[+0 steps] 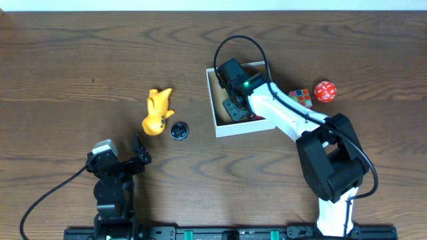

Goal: Pack container
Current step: 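Raise the right gripper out of the box toward the cube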

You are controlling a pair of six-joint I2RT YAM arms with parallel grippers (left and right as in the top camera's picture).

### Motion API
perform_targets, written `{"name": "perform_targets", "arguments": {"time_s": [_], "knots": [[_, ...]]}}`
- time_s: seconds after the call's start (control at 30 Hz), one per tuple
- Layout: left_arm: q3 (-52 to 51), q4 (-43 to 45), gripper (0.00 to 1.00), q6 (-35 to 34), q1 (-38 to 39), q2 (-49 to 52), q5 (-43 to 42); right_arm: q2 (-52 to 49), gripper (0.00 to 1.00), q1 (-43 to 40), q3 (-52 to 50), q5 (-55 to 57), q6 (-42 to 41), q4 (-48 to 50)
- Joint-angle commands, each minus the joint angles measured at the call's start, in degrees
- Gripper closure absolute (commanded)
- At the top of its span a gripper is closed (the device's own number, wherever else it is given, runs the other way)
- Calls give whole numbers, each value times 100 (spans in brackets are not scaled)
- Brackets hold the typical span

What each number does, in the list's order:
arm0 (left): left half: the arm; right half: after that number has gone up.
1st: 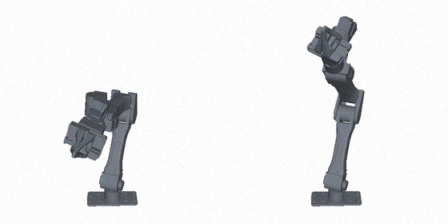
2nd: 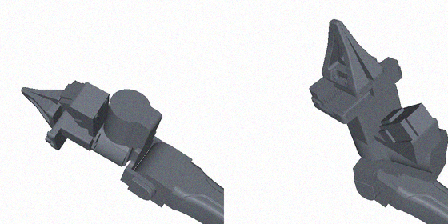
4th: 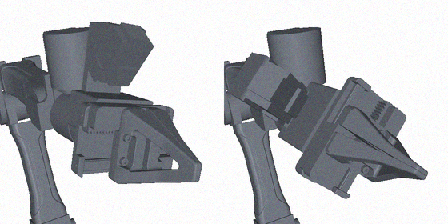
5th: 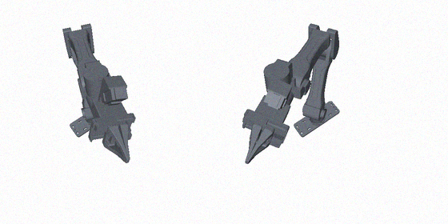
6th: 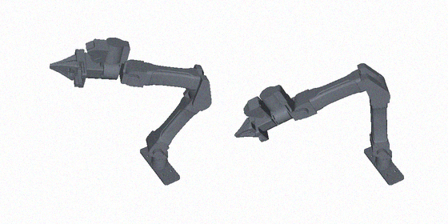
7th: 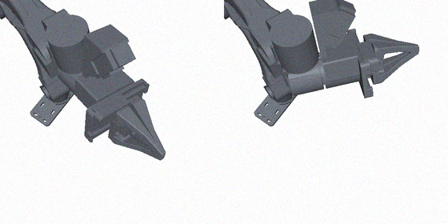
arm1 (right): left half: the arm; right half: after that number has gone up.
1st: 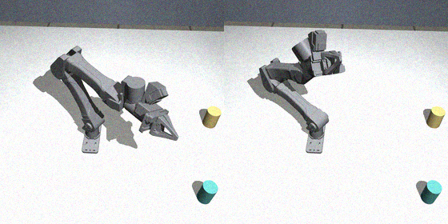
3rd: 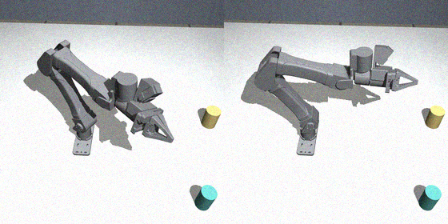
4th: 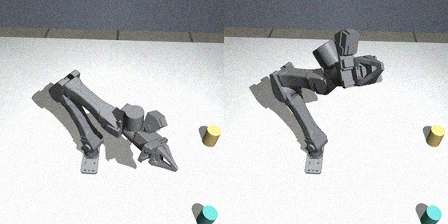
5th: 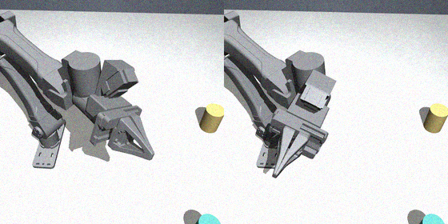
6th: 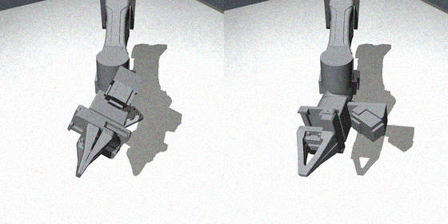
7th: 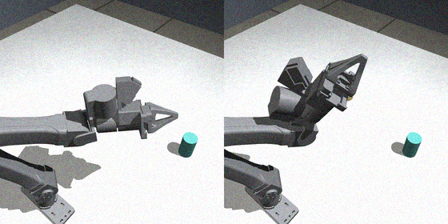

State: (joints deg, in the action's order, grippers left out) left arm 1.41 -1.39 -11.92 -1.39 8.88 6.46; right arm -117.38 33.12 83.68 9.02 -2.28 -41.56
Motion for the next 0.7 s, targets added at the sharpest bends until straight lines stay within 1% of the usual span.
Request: {"name": "perform_targets", "arguments": {"time_s": [0.0,0.23,0.37,0.47,0.53,0.57,0.67], "knots": [[-118,-208,2,74,9,-42,173,144,63,15,103,116,68,-20],[-118,-208,2,74,9,-42,173,514,62,149,365,-612,63,-24],[-118,-208,2,74,9,-42,173,883,60,133,645,-619,33,-42],[-118,-208,2,74,9,-42,173,1204,58,11,905,-404,-199,-232],[-118,-208,2,74,9,-42,173,1458,51,-177,1036,-293,-238,-511],[-118,-208,2,74,9,-42,173,1578,46,-284,1051,-240,-238,-636],[-118,-208,2,74,9,-42,173,1921,36,-723,1051,-35,-236,-1115]]}}
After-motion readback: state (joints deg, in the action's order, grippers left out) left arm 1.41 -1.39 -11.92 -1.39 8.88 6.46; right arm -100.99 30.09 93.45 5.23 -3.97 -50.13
